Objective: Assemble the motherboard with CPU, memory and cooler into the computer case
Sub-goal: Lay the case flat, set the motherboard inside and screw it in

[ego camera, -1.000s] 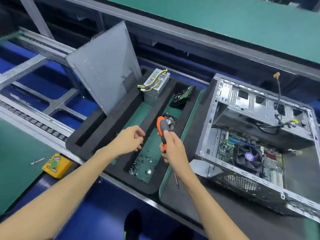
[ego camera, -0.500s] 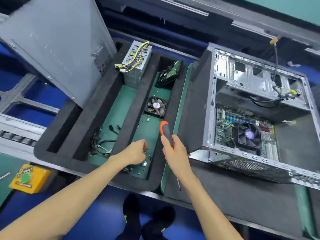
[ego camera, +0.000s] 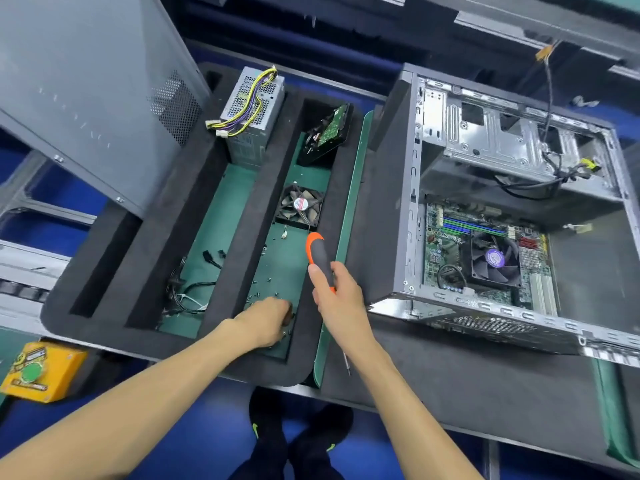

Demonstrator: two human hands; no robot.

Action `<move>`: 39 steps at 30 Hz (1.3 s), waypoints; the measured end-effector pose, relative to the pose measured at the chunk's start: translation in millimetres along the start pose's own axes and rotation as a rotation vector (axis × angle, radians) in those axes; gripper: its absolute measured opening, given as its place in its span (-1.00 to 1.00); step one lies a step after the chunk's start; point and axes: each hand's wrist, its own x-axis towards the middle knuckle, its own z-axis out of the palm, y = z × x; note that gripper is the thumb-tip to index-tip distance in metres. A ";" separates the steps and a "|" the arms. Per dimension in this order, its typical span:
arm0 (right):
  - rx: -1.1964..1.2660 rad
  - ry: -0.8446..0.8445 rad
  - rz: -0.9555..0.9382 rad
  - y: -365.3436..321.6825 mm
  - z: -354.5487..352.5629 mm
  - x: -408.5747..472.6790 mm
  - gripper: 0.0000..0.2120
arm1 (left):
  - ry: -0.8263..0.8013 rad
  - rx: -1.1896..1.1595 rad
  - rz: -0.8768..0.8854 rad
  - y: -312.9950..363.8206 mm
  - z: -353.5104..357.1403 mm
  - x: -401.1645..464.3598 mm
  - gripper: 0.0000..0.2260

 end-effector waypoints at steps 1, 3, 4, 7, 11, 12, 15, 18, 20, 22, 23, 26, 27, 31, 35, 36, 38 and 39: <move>0.003 -0.004 -0.002 0.4 0.0 0.5 -0.71 | -0.034 -0.012 -0.003 -0.5 -0.5 -1.6 -0.92; 0.007 -0.014 -0.004 0.4 -0.4 1.4 -0.71 | -0.051 -0.036 -0.007 -1.3 -2.9 -3.1 -0.88; 0.013 -0.017 -0.006 0.1 -0.5 2.1 -0.71 | -0.030 -0.037 -0.007 -1.0 -6.1 -3.2 -0.85; 0.026 -0.014 -0.005 -0.6 0.9 4.7 -0.70 | 0.175 0.170 -0.006 0.4 -15.2 1.0 -0.84; 0.046 -0.009 -0.021 -1.1 6.5 6.2 -0.70 | 0.340 0.537 -0.086 8.8 -25.4 13.6 -0.64; 0.044 -0.013 -0.026 -1.8 8.0 6.9 -0.69 | 0.349 0.573 -0.110 10.8 -29.0 18.1 -0.61; 0.045 -0.027 -0.025 -3.6 11.1 8.6 -0.68 | 0.324 0.653 -0.188 14.1 -38.6 32.1 -0.57; 0.033 -0.029 -0.027 -5.9 13.1 11.9 -0.68 | 0.290 0.894 -0.187 16.1 -46.9 38.4 -0.65; 0.041 -0.029 -0.032 -8.3 15.1 15.2 -0.68 | 0.304 0.979 -0.170 13.4 -54.5 43.3 -0.73; 0.051 -0.019 -0.037 -9.6 16.5 19.2 -0.67 | 0.336 0.977 -0.145 10.0 -63.2 51.5 -0.78; 0.054 -0.016 -0.040 -10.0 16.9 20.8 -0.67 | 0.343 0.977 -0.132 8.9 -66.9 55.6 -0.80; 0.062 -0.019 -0.036 -10.6 19.3 24.1 -0.68 | 0.320 0.987 -0.088 6.0 -72.0 64.6 -0.83; 0.061 -0.018 -0.034 -10.6 20.0 25.1 -0.69 | 0.314 0.985 -0.072 4.5 -71.6 67.1 -0.83; 0.049 -0.018 -0.022 -10.1 21.1 28.0 -0.68 | 0.299 0.935 -0.047 0.3 -70.7 76.9 -0.81; 0.048 0.002 -0.016 -8.0 14.3 29.9 -0.66 | 0.271 0.962 -0.046 2.3 -71.7 83.7 -0.77; 0.046 0.005 -0.014 -7.1 12.7 29.9 -0.66 | 0.260 0.978 -0.034 3.3 -72.1 84.2 -0.77; 0.038 0.010 -0.009 -5.3 10.8 29.6 -0.66 | 0.232 1.010 -0.013 5.0 -72.9 83.5 -0.76; 0.036 0.013 -0.005 -4.9 10.4 29.2 -0.67 | 0.220 1.011 -0.011 5.5 -74.0 82.7 -0.76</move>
